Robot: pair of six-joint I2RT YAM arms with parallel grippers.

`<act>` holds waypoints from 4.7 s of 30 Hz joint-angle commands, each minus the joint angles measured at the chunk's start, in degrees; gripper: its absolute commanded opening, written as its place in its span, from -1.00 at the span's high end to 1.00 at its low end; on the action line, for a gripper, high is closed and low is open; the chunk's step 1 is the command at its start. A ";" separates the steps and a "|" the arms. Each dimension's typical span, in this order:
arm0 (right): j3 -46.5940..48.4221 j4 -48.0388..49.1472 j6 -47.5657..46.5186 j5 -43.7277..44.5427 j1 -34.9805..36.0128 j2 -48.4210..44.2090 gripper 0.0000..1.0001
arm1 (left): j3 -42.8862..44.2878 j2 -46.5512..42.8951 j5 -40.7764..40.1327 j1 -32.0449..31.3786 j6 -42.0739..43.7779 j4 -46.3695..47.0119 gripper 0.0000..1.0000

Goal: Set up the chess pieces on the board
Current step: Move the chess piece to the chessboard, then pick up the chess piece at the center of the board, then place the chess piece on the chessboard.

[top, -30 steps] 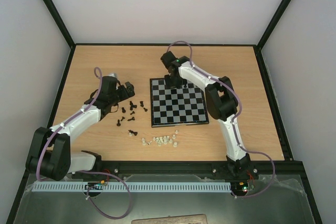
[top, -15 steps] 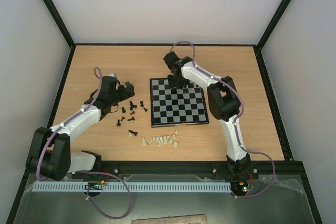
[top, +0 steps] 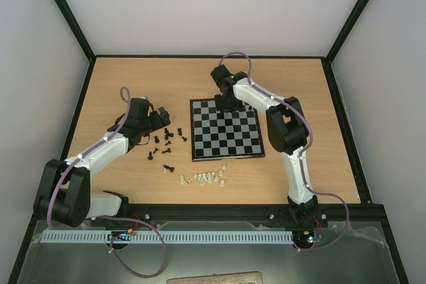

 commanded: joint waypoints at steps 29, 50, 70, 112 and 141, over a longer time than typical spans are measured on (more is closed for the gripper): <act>-5.80 2.45 0.18 -8.48 6.13 -13.11 0.42 | 6.25 5.28 -2.14 -3.24 -5.24 -26.35 -0.16; -6.09 2.50 -0.08 -8.38 6.33 -13.49 0.42 | 9.63 12.04 -4.20 -2.46 -1.13 -25.42 0.63; -6.62 1.53 0.88 -2.92 5.88 -16.54 0.43 | 43.95 27.96 0.23 -6.54 14.25 -42.30 0.89; -13.54 5.82 5.00 5.46 1.21 -28.98 0.39 | 92.32 66.12 3.27 -19.20 10.50 -48.81 0.89; -13.74 6.48 4.64 3.82 1.15 -27.70 0.38 | 92.53 68.25 2.56 -18.11 10.77 -47.21 0.52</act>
